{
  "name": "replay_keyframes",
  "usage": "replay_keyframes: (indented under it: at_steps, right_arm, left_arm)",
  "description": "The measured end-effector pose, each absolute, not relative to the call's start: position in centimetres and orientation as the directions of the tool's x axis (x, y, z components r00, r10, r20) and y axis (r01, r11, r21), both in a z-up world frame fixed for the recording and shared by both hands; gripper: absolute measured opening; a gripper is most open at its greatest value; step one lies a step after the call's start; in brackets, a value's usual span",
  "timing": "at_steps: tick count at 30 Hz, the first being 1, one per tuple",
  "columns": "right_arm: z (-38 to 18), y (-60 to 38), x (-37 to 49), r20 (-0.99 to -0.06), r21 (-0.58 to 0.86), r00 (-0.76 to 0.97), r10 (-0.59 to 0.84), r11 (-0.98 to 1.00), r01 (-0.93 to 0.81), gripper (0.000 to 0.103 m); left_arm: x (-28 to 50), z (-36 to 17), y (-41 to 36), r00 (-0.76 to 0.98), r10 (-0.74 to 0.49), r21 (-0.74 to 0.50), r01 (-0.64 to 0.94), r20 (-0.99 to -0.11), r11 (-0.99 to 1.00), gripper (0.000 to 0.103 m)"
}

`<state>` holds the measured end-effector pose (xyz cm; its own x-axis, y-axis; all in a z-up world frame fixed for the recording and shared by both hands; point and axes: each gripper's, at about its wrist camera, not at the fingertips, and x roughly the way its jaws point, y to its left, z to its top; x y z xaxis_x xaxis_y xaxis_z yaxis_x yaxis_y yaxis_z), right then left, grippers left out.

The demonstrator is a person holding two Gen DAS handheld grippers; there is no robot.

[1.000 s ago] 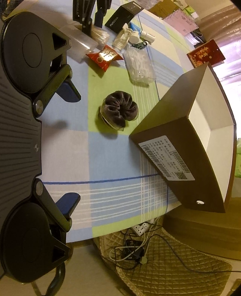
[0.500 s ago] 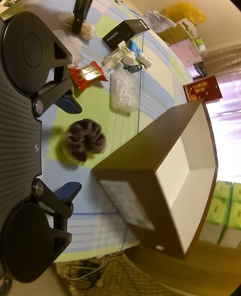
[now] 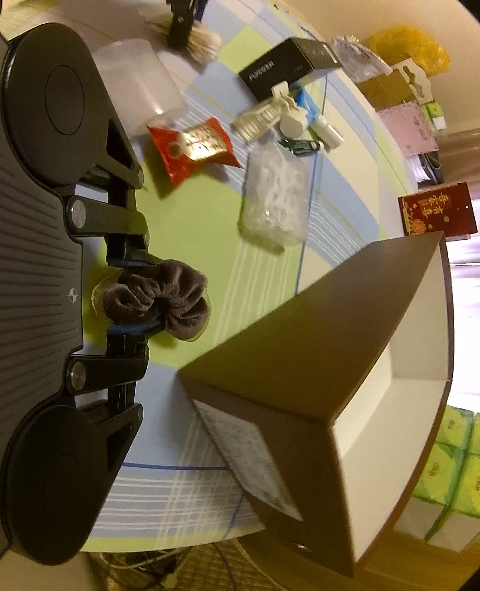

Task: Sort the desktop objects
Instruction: 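Lift the swab bag with the left tool while the right tool grasps the brown scrunchie, then carry both items over the brown box and open both tools to drop them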

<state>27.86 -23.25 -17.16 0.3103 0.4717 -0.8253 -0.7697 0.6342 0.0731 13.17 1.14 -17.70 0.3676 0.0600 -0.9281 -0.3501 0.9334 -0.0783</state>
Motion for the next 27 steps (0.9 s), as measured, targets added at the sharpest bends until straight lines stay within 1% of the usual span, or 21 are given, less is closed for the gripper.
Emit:
replay_keyframes:
  at_steps: [3,9,13,17,20,27]
  right_arm:
    - [-16.8,-24.2,27.3,-0.842,0.095,0.271,0.466,0.624,-0.776,0.022]
    - [-16.2,-26.3,25.6,-0.869,0.160,0.176,0.463,0.598,-0.785,0.022]
    - [-15.5,-27.2,25.0,-0.874,0.198,0.146,0.464,0.614,-0.764,0.022]
    - [-13.2,-27.6,24.9,-0.847,0.215,0.181,0.500,0.633,-0.744,0.022]
    - [-10.4,-27.2,25.4,-0.808,0.218,0.239,0.539,0.650,-0.728,0.022]
    - [-4.3,-24.5,28.3,-0.720,0.204,0.405,0.564,0.730,-0.653,0.022]
  left_arm:
    - [13.2,-17.6,0.3,0.371,0.067,-0.057,-0.314,-0.926,0.948,0.022]
    - [12.7,-16.9,-1.3,0.390,0.031,-0.086,-0.278,-0.920,0.957,0.020]
    - [12.6,-14.9,-2.5,0.432,0.009,-0.103,-0.234,-0.902,0.967,0.020]
    - [13.6,-12.4,-3.3,0.477,-0.024,-0.116,-0.165,-0.879,0.979,0.020]
    - [15.3,-10.2,-4.0,0.520,-0.065,-0.131,-0.091,-0.852,0.987,0.020]
    - [21.3,-5.5,-5.1,0.599,-0.210,-0.182,0.109,-0.773,0.977,0.020]
